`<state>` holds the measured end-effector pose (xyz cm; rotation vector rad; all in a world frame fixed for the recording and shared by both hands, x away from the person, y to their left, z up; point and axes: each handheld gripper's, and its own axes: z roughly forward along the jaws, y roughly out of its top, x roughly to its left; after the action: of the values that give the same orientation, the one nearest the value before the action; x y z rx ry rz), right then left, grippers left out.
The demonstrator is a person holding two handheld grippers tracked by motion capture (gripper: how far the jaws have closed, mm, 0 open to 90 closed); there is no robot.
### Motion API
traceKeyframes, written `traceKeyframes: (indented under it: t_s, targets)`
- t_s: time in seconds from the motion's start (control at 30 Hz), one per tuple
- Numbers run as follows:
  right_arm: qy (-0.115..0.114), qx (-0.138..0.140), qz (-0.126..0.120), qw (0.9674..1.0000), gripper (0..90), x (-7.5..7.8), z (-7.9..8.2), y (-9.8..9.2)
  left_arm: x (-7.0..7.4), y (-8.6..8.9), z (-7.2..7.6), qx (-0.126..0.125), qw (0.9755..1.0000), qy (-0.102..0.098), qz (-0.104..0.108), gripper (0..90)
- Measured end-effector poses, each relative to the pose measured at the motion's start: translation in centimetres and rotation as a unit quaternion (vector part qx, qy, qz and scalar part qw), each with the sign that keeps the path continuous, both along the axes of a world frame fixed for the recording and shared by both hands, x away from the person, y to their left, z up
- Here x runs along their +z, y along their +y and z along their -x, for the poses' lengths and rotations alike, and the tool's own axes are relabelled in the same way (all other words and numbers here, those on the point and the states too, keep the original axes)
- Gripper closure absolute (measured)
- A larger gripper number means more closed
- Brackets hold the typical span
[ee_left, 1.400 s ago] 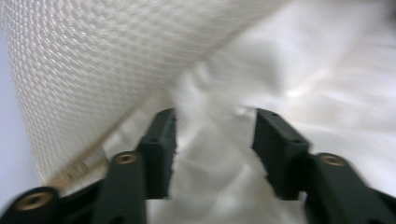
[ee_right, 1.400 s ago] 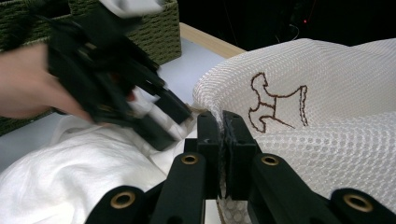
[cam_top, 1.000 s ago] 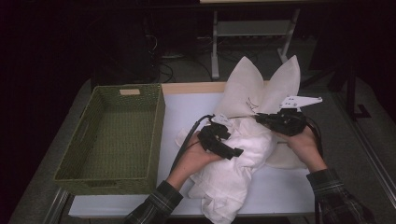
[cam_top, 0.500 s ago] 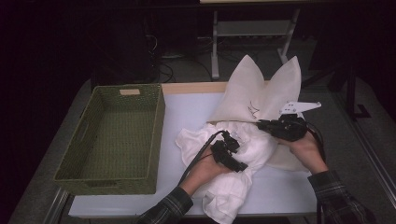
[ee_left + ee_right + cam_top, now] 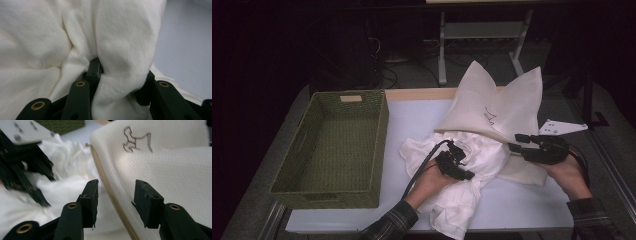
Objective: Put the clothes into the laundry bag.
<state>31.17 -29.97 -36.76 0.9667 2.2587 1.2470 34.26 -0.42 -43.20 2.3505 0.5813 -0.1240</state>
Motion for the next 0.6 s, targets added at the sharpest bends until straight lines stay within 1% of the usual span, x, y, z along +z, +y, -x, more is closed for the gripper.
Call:
traceKeyframes:
  t_s: [0.1, 0.17, 0.2, 0.23, 0.27, 0.3, 0.33, 0.37, 0.4, 0.43, 0.47, 0.5, 0.53, 0.6]
  targets:
    - [0.005, -0.002, 0.018, 0.9998, 47.9, -0.6, 0.2, -0.9, 0.0, 0.0, 0.1, 0.004, 1.0, -0.003, 0.004, 60.5]
    - [0.008, -0.009, 0.033, 0.9994, 48.1, -1.2, 0.0, -1.0, 0.0, -0.1, 0.2, 0.006, 1.0, -0.005, 0.003, 54.9]
    - [0.011, -0.015, 0.044, 0.9989, 50.7, -1.4, -0.2, -1.0, 0.0, -0.2, 0.2, 0.006, 1.0, -0.007, 0.002, 52.2]
    - [0.012, -0.019, 0.053, 0.9984, 56.3, -1.7, -0.4, -1.0, -0.1, -0.2, 0.3, 0.006, 1.0, -0.007, 0.003, 49.6]
    - [0.015, -0.023, 0.057, 0.998, 62.3, -1.9, -0.5, -1.0, -0.1, -0.3, 0.4, 0.005, 1.0, -0.007, 0.002, 45.4]
    - [0.019, -0.025, 0.058, 0.9978, 66.3, -2.1, -0.6, -1.0, -0.1, -0.5, 0.5, 0.001, 1.0, -0.009, -0.002, 40.6]
    - [0.021, -0.024, 0.058, 0.9978, 74.7, -2.1, -0.7, -1.0, -0.1, -0.7, 0.6, -0.001, 0.9999, -0.014, -0.006, 38.0]
    - [0.02, -0.026, 0.059, 0.9977, 79.2, -2.2, -0.7, -1.0, -0.2, -0.8, 0.7, -0.003, 0.9997, -0.022, -0.014, 37.4]
    - [0.026, -0.027, 0.053, 0.9979, 81.6, -2.1, -0.7, -1.1, -0.1, -0.9, 0.8, -0.002, 0.9994, -0.03, -0.019, 38.9]
    - [0.03, -0.023, 0.045, 0.9983, 82.9, -2.0, -0.7, -1.1, -0.1, -1.0, 0.8, -0.001, 0.9992, -0.034, -0.022, 44.1]
    - [0.033, -0.019, 0.036, 0.9986, 83.4, -1.9, -0.7, -1.1, 0.0, -1.0, 0.8, 0.001, 0.9993, -0.032, -0.019, 51.0]
    - [0.033, -0.016, 0.033, 0.9988, 83.5, -1.8, -0.6, -1.1, 0.0, -0.9, 0.7, 0.0, 0.9994, -0.03, -0.016, 58.5]
    - [0.034, -0.015, 0.031, 0.9988, 83.5, -1.6, -0.6, -1.1, 0.1, -0.9, 0.7, 0.002, 0.9995, -0.029, -0.015, 63.8]
    - [0.036, -0.013, 0.025, 0.999, 83.5, -1.5, -0.5, -1.0, 0.3, -0.9, 0.7, 0.005, 0.9994, -0.033, -0.012, 69.5]
